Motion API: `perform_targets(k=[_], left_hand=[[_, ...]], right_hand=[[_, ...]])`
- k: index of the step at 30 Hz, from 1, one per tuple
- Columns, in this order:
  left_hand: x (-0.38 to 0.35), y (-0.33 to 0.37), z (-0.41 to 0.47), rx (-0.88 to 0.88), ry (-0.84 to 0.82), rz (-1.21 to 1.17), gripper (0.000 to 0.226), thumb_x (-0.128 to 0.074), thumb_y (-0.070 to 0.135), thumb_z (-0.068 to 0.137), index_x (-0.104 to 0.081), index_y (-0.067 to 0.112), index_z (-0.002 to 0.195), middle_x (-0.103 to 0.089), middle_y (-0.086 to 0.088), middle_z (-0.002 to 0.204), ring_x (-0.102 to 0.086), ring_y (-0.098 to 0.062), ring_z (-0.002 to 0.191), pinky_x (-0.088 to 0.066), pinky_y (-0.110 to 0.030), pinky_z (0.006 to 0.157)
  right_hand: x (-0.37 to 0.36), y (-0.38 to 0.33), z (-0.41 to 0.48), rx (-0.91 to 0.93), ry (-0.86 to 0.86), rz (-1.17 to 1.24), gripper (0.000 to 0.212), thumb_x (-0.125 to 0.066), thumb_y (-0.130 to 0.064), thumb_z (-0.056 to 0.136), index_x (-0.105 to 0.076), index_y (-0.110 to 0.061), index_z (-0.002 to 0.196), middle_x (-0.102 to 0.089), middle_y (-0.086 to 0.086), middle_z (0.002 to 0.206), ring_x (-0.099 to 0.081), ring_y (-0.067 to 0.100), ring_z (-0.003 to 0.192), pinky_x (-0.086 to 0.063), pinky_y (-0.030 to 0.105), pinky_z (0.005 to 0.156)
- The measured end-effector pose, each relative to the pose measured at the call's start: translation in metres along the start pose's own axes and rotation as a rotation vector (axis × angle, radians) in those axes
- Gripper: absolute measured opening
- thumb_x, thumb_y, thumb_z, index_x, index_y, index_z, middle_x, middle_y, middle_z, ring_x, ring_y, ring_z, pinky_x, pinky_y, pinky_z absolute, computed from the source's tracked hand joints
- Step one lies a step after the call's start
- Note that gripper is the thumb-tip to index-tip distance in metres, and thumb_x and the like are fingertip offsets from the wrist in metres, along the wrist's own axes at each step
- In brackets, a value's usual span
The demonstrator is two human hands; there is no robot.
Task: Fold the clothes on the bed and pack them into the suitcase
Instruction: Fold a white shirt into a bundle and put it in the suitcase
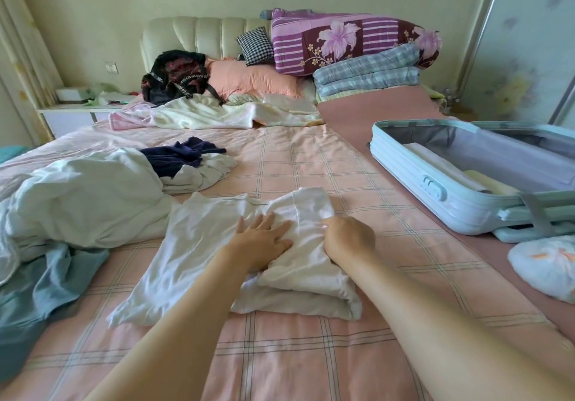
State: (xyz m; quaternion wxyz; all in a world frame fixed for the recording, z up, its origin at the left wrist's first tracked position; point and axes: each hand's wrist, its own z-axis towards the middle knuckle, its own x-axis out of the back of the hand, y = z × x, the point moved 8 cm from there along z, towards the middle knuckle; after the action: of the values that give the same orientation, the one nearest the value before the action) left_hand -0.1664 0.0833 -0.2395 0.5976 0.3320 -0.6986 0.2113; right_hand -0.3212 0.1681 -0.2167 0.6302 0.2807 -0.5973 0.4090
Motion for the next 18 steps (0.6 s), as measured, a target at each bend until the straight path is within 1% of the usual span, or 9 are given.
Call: perform_targets(k=[3,5,8,10,11,13,14,16,18], left_hand=[[0.002,-0.002,0.001,0.041,-0.007,0.062,0.055,-0.025,0.054,0.103,-0.011,0.044,0.155,0.009,0.000,0.166,0.013,-0.024,0.152,0.011,-0.052,0.120],[0.014,0.006,0.001,0.012,0.065,0.080,0.048,-0.031,0.044,0.102,-0.032,0.039,0.150,-0.003,-0.003,0.166,0.002,-0.025,0.152,-0.001,-0.047,0.122],[0.021,0.021,-0.016,-0.055,0.114,-0.045,0.045,-0.025,0.036,0.099,-0.053,0.024,0.133,-0.036,-0.006,0.151,-0.025,-0.033,0.144,-0.024,-0.051,0.116],[0.007,0.027,-0.033,-0.131,0.100,-0.062,0.065,-0.006,0.040,0.093,-0.049,0.013,0.134,-0.042,-0.011,0.144,-0.031,-0.039,0.140,-0.029,-0.054,0.113],[-0.002,0.025,-0.041,-0.137,0.103,-0.035,0.069,-0.003,0.042,0.094,-0.039,0.012,0.144,-0.034,-0.010,0.153,-0.024,-0.037,0.145,-0.023,-0.051,0.118],[-0.014,0.014,-0.057,-0.113,0.108,0.025,0.065,-0.017,0.051,0.102,-0.010,0.019,0.159,-0.006,-0.001,0.166,-0.003,-0.021,0.153,-0.004,-0.037,0.123],[-0.016,0.013,-0.066,-0.127,0.116,0.028,0.070,-0.022,0.056,0.101,-0.004,0.021,0.159,0.001,0.003,0.166,0.002,-0.016,0.152,0.001,-0.033,0.122],[-0.015,0.009,-0.078,-0.143,0.142,0.081,0.079,-0.020,0.066,0.096,-0.009,0.021,0.159,-0.003,0.003,0.166,-0.001,-0.014,0.152,-0.001,-0.031,0.122],[-0.010,0.001,-0.088,-0.137,0.158,0.078,0.076,-0.019,0.065,0.095,-0.029,0.020,0.154,-0.022,0.002,0.162,-0.014,-0.018,0.151,-0.009,-0.033,0.121]], right_hand=[[0.005,-0.019,-0.002,0.116,0.053,-0.203,0.033,-0.046,-0.026,0.096,-0.060,-0.021,0.125,-0.045,0.010,0.138,-0.043,0.031,0.124,-0.036,0.042,0.099],[0.012,-0.037,-0.009,0.284,0.082,-0.094,0.037,-0.043,-0.031,0.099,-0.059,-0.021,0.131,-0.041,0.012,0.147,-0.040,0.031,0.133,-0.032,0.040,0.107],[0.002,-0.056,-0.034,0.448,-0.107,0.183,0.044,-0.040,-0.028,0.102,-0.050,-0.018,0.143,-0.039,0.012,0.153,-0.032,0.028,0.144,-0.024,0.034,0.116],[-0.010,-0.059,-0.052,0.462,-0.205,0.201,0.052,-0.032,-0.027,0.103,-0.033,-0.015,0.154,-0.029,0.012,0.160,-0.021,0.027,0.150,-0.015,0.035,0.122],[-0.017,-0.058,-0.059,0.454,-0.234,0.138,0.057,-0.028,-0.030,0.104,-0.020,-0.016,0.158,-0.016,0.011,0.166,-0.011,0.024,0.153,-0.008,0.036,0.124],[-0.026,-0.057,-0.067,0.432,-0.252,0.015,0.063,-0.021,-0.034,0.103,-0.004,-0.020,0.161,0.004,0.007,0.169,0.005,0.021,0.155,-0.001,0.041,0.125],[-0.027,-0.057,-0.069,0.421,-0.242,-0.028,0.064,-0.019,-0.037,0.101,-0.002,-0.021,0.161,0.006,0.008,0.168,0.006,0.022,0.155,-0.001,0.043,0.125],[-0.024,-0.061,-0.073,0.396,-0.202,-0.078,0.071,-0.012,-0.042,0.093,-0.005,-0.021,0.161,0.002,0.010,0.168,0.003,0.025,0.155,-0.003,0.047,0.125],[-0.019,-0.069,-0.078,0.399,-0.172,-0.064,0.068,-0.014,-0.042,0.094,-0.012,-0.021,0.160,-0.004,0.013,0.168,-0.001,0.027,0.155,-0.005,0.047,0.124]])
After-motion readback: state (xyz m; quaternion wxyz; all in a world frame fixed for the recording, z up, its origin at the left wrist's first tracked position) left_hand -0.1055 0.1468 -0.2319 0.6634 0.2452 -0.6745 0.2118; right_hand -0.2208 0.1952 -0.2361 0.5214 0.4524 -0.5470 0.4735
